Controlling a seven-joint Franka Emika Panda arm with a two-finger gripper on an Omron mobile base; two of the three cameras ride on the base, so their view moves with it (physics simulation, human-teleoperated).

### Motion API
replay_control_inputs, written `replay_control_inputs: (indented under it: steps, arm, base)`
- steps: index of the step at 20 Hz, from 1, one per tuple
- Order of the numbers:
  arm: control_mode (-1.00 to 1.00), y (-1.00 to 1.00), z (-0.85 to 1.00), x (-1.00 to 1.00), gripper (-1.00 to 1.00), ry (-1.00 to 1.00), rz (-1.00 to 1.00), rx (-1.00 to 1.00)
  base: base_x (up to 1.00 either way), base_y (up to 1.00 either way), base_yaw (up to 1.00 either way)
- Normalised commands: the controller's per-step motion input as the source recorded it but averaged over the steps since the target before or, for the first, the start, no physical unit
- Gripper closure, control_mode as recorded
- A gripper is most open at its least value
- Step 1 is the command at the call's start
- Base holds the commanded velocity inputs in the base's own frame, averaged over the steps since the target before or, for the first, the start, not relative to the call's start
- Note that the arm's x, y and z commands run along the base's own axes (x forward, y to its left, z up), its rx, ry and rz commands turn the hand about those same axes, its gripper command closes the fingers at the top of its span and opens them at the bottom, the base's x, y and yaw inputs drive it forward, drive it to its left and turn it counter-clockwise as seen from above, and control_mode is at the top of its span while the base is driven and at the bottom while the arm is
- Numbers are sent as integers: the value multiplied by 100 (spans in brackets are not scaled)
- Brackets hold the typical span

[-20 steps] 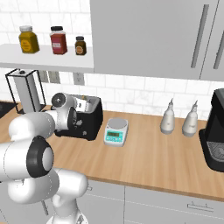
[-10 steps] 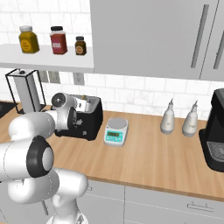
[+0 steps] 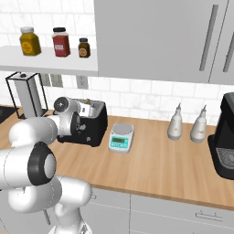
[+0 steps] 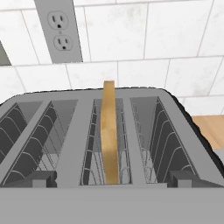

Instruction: Start the toaster. Once the lever pops up, take the bread to the plate on the dining counter.

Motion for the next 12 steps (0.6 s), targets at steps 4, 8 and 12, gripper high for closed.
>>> replay_control_inputs:
  steps: [4, 8, 12]
  arm:
    - [-100, 0, 0, 0, -100, 0, 0, 0]
    - [-100, 0, 0, 0, -100, 0, 0, 0]
    - [-100, 0, 0, 0, -100, 0, 0, 0]
  base:
    - [0, 0, 0]
    - [0, 0, 0]
    - [0, 0, 0]
